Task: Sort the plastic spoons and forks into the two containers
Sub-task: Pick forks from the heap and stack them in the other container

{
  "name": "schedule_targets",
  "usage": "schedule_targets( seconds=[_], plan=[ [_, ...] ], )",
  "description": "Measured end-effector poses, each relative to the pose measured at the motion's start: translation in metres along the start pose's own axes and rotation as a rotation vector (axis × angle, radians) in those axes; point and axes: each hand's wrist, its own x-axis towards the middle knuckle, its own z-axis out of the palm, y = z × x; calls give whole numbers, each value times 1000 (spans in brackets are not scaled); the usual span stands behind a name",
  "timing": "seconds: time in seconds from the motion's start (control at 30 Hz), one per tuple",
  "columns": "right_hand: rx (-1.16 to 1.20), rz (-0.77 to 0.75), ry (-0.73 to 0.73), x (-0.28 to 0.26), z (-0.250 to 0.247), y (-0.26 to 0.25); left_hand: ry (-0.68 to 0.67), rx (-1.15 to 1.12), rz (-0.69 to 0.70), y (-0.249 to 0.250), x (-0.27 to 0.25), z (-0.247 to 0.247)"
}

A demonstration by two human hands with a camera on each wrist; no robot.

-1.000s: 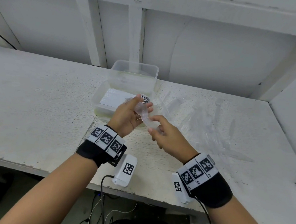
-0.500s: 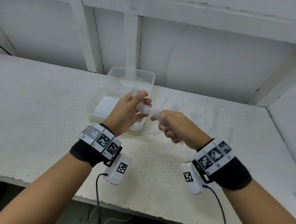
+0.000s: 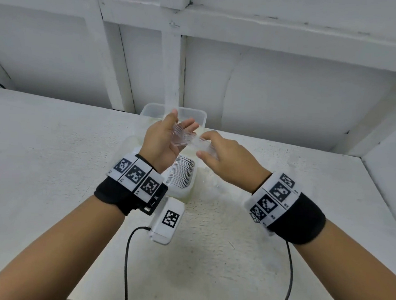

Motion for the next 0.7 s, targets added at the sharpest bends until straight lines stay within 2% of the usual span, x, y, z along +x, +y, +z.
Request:
schedule_targets(
  seconds=[0.1, 0.17, 0.33, 0.5, 0.6, 0.7],
  plan=[
    [-76, -30, 23, 19, -7, 0, 12, -49, -34, 9, 11, 0],
    [-110, -43, 4, 33, -16, 0, -4, 63, -22, 16, 20, -2],
    [-169, -87, 23, 83, -47, 8, -3, 677, -68, 52, 58, -19],
    [-249, -45, -98, 149, -38, 25, 99, 1345, 41, 90, 117, -48],
    [-321, -38, -225, 181, -9, 31, 92, 1636, -69, 98, 147, -63],
    [-331, -34, -317, 206, 23, 39, 84, 1779, -204, 97, 166, -73]
  ],
)
